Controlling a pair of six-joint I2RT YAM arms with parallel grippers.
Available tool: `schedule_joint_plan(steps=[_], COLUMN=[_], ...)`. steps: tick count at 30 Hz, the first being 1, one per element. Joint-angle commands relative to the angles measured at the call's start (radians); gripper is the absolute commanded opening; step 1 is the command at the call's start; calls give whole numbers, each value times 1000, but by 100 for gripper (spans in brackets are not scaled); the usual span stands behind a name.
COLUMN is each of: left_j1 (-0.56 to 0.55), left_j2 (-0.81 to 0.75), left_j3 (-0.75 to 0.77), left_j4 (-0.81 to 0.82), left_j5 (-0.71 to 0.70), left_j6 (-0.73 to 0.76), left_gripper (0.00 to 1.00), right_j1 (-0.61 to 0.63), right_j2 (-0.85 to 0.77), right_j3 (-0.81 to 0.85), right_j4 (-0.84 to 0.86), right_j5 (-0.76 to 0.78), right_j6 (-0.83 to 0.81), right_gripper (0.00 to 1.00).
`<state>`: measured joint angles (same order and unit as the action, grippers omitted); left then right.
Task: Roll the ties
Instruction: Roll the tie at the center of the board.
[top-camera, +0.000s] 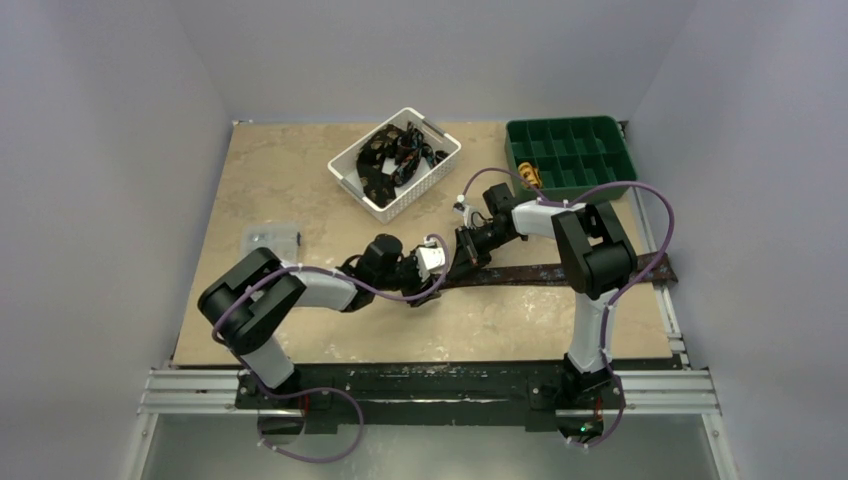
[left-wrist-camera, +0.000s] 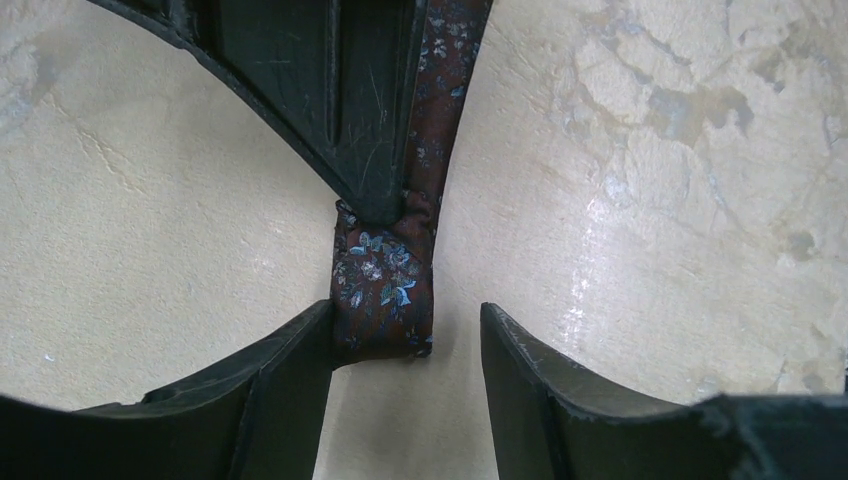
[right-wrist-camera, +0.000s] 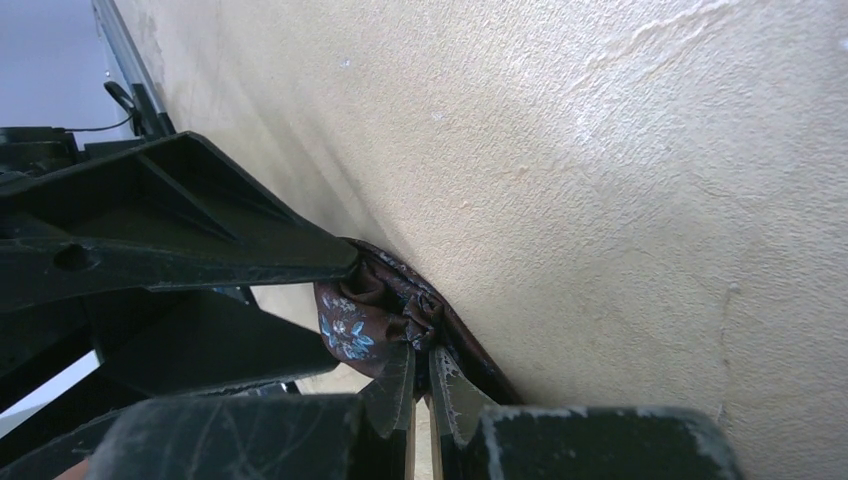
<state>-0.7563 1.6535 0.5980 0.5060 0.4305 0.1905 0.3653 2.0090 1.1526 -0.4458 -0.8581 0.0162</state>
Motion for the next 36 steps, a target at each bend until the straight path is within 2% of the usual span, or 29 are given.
schedule_joint_plan(steps=[1, 4, 10, 14, 19, 29, 36], left_j1=[4, 13, 30, 38, 32, 15, -25], left_j2=[43, 56, 38, 51, 78, 64, 127], left_j3=[12, -10, -6, 12, 25, 99, 166], left_j4=[24, 46, 76, 74, 81, 82, 90], left_j5=[24, 7, -35, -7, 77, 89, 77], left_j6=[61, 78, 81, 94, 87, 13, -43], left_gripper=[51, 50, 62, 63, 52, 26, 23], right_j1=[-2, -2, -2, -2, -2, -3, -2], right_j2=[32, 32, 31, 34, 36, 45, 41], right_j3=[-27, -23, -21, -21, -26, -31, -36], right_j4=[-7, -11, -22, -25, -17, -9, 2], right_j5=[188, 188, 183, 183, 185, 185, 184], right_j6=[-83, -84, -92, -96, -96, -92, -82], right_gripper=[0, 0, 0, 0, 0, 0, 0])
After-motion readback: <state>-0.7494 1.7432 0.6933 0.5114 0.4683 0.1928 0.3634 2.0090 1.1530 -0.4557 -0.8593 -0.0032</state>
